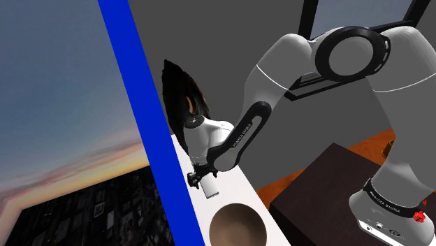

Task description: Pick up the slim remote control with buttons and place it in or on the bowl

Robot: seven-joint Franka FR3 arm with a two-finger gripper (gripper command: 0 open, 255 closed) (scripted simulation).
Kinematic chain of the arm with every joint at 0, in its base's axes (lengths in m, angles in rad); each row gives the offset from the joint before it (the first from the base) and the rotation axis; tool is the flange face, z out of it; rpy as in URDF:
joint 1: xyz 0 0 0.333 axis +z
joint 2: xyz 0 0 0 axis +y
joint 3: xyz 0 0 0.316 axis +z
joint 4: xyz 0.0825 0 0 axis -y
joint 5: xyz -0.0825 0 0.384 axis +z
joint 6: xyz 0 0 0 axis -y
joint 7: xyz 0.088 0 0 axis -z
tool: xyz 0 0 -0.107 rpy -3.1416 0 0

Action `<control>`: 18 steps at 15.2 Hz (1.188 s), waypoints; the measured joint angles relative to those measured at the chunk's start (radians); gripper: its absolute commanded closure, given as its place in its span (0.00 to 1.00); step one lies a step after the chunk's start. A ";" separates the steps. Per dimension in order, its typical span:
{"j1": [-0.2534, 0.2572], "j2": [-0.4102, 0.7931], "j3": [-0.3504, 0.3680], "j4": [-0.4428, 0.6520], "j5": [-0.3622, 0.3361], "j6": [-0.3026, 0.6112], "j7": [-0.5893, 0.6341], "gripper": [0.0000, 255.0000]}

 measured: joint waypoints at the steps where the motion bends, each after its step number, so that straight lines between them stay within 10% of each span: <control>1: 0.000 -0.002 0.001 0.001 0.000 0.000 0.000 1.00; 18: -0.027 -0.078 0.033 -0.025 0.034 -0.054 -0.022 1.00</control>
